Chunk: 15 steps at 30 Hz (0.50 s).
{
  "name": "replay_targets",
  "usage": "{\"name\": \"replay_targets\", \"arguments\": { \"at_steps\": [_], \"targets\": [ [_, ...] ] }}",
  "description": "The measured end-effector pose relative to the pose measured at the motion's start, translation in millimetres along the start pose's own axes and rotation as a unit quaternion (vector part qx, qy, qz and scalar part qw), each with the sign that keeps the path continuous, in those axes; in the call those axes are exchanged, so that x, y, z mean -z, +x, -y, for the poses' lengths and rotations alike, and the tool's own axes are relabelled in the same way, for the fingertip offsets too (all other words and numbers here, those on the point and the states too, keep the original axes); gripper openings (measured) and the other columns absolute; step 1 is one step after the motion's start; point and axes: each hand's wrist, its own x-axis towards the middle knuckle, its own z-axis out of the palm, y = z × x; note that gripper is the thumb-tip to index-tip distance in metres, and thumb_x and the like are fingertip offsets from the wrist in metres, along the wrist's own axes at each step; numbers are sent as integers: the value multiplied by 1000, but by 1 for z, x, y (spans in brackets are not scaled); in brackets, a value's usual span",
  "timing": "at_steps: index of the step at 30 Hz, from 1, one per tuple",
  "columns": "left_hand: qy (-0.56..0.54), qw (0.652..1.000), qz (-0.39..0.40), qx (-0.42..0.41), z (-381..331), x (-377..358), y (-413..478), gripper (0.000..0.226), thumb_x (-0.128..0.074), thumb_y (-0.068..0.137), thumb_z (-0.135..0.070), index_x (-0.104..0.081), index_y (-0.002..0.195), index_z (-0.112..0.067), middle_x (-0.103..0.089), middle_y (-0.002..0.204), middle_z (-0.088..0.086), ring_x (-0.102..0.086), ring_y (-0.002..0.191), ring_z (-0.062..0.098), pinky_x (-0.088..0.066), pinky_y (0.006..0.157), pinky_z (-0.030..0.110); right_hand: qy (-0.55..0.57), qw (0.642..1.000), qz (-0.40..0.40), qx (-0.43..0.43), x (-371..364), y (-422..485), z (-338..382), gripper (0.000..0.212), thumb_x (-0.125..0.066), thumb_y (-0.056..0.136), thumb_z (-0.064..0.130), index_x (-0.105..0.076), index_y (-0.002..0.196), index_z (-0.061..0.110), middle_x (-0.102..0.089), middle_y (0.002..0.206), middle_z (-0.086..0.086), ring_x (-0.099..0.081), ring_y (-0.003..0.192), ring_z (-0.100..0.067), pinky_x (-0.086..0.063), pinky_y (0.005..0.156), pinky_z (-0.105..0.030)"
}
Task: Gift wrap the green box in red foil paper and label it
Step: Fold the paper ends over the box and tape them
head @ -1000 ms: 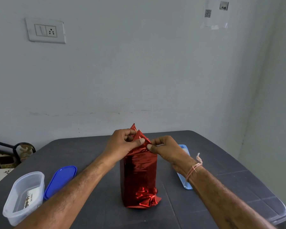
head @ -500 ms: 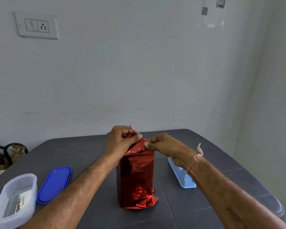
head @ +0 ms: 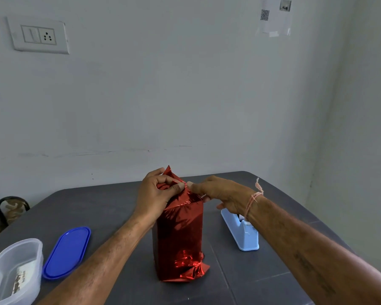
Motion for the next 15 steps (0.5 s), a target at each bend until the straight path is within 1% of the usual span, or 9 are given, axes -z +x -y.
{"name": "replay_targets", "arguments": {
  "at_steps": [1,3,6,8,9,11,13,15],
  "targets": [
    [0,1000,1,-5,1,0,0,8,-87,77,-25,-82,82,-29,-54,144,-5,-47,134,4,-38,116,40,4,1000,6,-4,1,0,0,57,-60,94,60,-66,126,13,-63,134,-1,-55,108,-16,-38,108,-52],
    [1,1000,3,-15,3,1,0,9,-86,77,-26,-82,81,-32,-55,142,-8,-48,132,1,-39,116,41,14,1000,15,-11,2,0,0,57,-58,92,65,-69,121,16,-63,131,3,-56,102,-14,-36,109,-55],
    [-3,1000,2,-25,4,1,-1,10,-86,78,-26,-82,80,-34,-55,140,-11,-48,131,-1,-38,116,40,33,999,27,-21,3,0,-2,51,-58,90,68,-73,108,22,-65,121,6,-55,95,-12,-37,109,-54],
    [2,1000,-2,-28,6,1,-1,10,-86,78,-27,-81,80,-35,-54,139,-12,-48,131,1,-39,115,39,46,998,32,-31,4,-1,-3,48,-58,90,69,-74,100,25,-64,114,7,-54,96,-12,-38,108,-52],
    [4,1000,-4,-29,6,1,-1,9,-86,78,-28,-81,80,-36,-54,140,-13,-48,131,1,-40,114,38,47,998,36,-33,5,-1,-3,48,-57,90,69,-74,98,26,-64,112,7,-54,97,-12,-37,109,-52],
    [2,999,-3,-33,7,1,-2,8,-86,77,-30,-81,81,-36,-53,140,-13,-48,130,0,-41,111,34,44,998,37,-35,6,0,-4,51,-56,89,71,-75,103,26,-63,114,8,-54,99,-13,-37,110,-53],
    [1,999,-4,-38,7,1,-3,6,-86,78,-30,-81,81,-33,-54,141,-13,-48,128,-3,-41,108,31,33,998,35,-34,7,0,-4,56,-54,90,72,-75,111,25,-62,121,6,-55,104,-13,-38,110,-53],
    [4,999,-4,-43,6,1,-4,6,-85,78,-30,-81,83,-30,-54,141,-13,-48,127,-5,-41,108,31,16,999,33,-25,8,0,-2,55,-53,91,72,-73,110,24,-61,126,4,-54,105,-13,-37,111,-52]
  ]
}}
